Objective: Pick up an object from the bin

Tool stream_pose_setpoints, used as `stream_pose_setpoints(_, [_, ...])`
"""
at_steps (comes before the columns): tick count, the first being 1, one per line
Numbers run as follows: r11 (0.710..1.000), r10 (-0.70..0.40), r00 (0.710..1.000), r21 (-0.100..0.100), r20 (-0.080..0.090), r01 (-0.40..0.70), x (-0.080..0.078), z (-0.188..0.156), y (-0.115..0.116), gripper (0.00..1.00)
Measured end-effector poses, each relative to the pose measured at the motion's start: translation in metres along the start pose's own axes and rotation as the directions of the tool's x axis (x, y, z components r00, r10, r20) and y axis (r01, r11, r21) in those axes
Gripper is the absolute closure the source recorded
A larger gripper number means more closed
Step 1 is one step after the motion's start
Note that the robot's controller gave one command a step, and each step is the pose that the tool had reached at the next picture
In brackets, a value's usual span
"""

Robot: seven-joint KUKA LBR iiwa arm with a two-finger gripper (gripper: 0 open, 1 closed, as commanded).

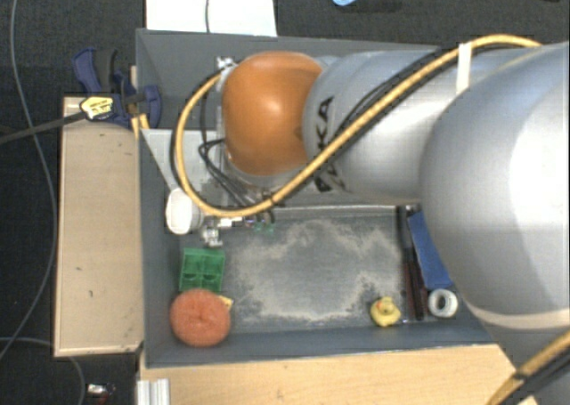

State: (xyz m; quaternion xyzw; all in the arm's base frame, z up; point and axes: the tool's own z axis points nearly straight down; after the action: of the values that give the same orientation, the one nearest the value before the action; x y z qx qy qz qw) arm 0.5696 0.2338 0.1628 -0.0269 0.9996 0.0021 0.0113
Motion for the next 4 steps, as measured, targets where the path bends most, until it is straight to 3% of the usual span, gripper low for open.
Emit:
stream_pose_setpoints(1, [0.964,-0.265,0.964,-0.001,0.001,0.265,-0.002,-0.026,0.012,0.00])
stream_pose_setpoints(2, [0.942,-0.335,0.942,0.002,0.009,0.335,0.009,0.023,0.019,0.00])
stream_pose_setpoints(3, [0.947,-0.322,0.947,0.005,0.004,0.322,0.017,0.036,0.017,0.00])
stream_pose_setpoints(4, [0.896,-0.444,0.896,0.005,0.008,0.444,0.004,0.029,0.010,0.00])
